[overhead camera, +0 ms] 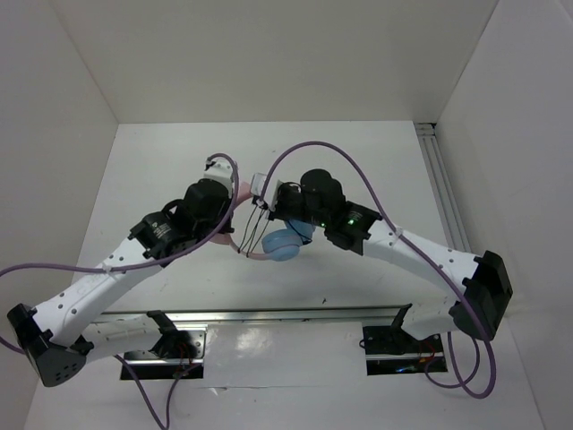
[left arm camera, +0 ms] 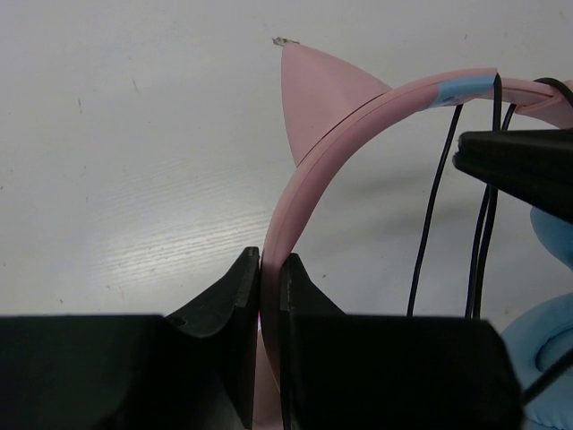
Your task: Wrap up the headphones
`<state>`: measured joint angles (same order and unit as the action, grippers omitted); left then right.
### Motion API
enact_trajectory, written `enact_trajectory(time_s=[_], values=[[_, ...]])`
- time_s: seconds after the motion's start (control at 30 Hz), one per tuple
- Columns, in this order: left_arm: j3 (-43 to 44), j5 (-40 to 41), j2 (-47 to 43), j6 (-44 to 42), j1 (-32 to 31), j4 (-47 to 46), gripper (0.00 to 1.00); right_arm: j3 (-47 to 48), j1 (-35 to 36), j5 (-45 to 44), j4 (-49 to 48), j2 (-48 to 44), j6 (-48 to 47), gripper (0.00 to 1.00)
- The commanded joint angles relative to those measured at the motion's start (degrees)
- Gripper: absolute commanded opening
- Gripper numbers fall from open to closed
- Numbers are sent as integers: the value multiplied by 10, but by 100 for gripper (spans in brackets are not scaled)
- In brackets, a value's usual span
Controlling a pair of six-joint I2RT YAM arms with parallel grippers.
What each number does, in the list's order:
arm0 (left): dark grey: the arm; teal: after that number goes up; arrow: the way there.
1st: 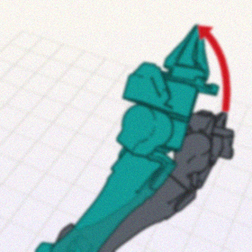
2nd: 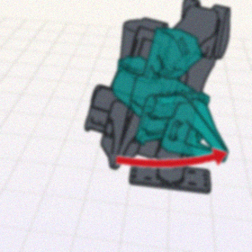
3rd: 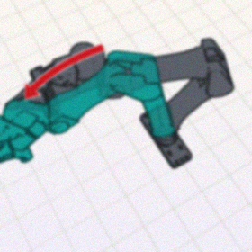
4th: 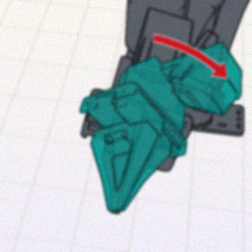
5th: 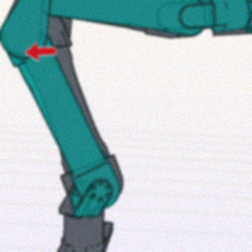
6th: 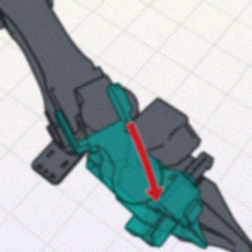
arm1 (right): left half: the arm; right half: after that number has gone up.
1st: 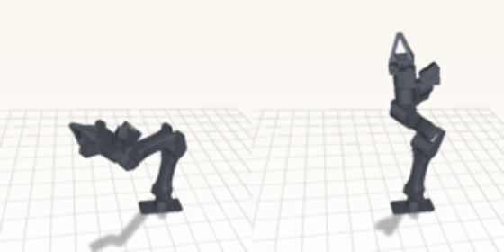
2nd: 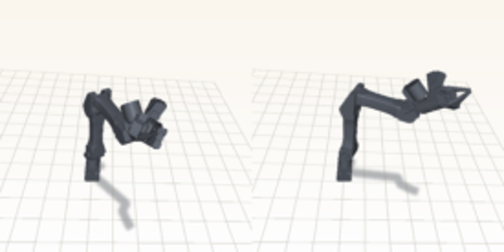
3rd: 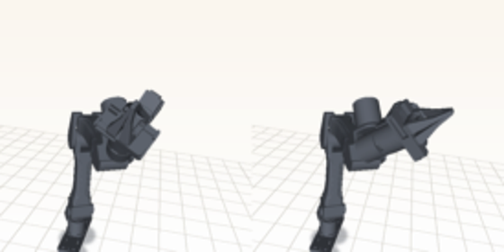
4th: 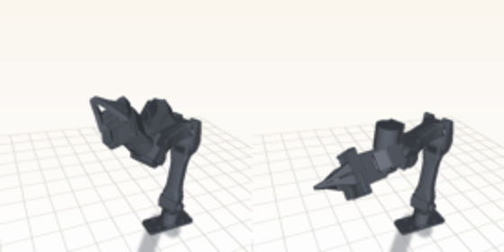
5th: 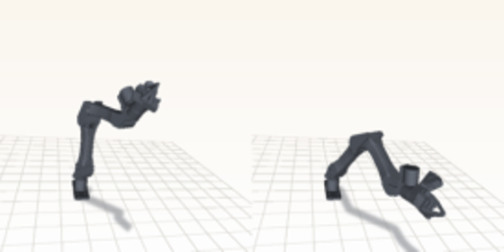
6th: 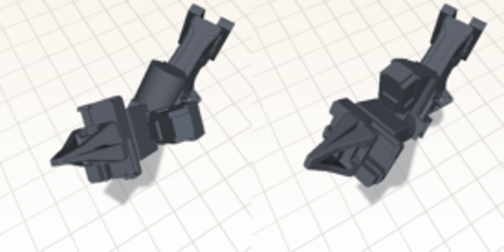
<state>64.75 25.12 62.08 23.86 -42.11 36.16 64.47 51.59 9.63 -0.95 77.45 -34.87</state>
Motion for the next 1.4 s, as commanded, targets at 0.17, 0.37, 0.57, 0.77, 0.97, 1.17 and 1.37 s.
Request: enact_trajectory(time_s=[0.17,0.37,0.57,0.77,0.97,1.17,1.37], values=[[41,-44,-40,1,-2,-24,0,3,-43,41,-77,-9,28,5],[35,-39,-35,1,-2,-24,0,8,-64,68,-82,13,46,5],[35,-13,-4,1,-7,-12,0,25,-64,86,-82,19,46,1],[35,42,30,12,-33,7,0,62,-64,63,-67,24,28,0],[35,54,37,18,-45,21,0,47,-64,-8,-78,24,-27,0],[54,68,42,23,-56,62,0,0,-64,-45,-134,8,-78,0],[54,52,42,16,-61,68,0,-35,-69,-40,-204,-3,-115,0]])
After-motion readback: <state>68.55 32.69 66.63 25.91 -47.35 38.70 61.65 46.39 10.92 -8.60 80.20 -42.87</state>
